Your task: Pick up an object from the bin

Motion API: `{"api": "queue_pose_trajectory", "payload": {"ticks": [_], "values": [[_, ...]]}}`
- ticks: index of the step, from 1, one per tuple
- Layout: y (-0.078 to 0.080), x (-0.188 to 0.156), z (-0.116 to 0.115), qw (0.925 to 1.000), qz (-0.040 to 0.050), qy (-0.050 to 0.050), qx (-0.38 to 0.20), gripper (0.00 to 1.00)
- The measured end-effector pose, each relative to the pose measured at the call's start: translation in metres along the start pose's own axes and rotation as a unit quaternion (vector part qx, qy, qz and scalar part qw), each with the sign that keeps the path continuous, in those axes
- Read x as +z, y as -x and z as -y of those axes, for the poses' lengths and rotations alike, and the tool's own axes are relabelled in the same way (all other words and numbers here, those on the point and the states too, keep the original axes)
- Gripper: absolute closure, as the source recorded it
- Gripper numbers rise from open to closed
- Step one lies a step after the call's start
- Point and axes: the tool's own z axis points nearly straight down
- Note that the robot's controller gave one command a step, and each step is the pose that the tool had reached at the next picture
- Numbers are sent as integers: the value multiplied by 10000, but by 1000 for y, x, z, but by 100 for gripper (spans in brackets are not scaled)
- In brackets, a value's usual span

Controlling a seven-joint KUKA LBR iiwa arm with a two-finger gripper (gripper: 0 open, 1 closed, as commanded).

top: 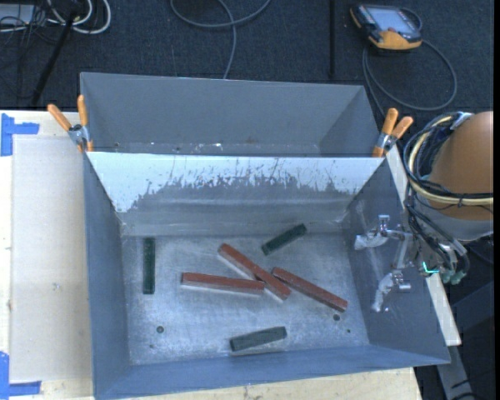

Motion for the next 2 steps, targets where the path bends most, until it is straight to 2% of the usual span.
{"api": "queue_pose_trajectory", "payload": {"ticks": [1, 2], "values": [[2, -4, 0, 10000, 37, -7, -16, 0], [5, 38, -15, 9995, 68, -8, 315, 0]]}}
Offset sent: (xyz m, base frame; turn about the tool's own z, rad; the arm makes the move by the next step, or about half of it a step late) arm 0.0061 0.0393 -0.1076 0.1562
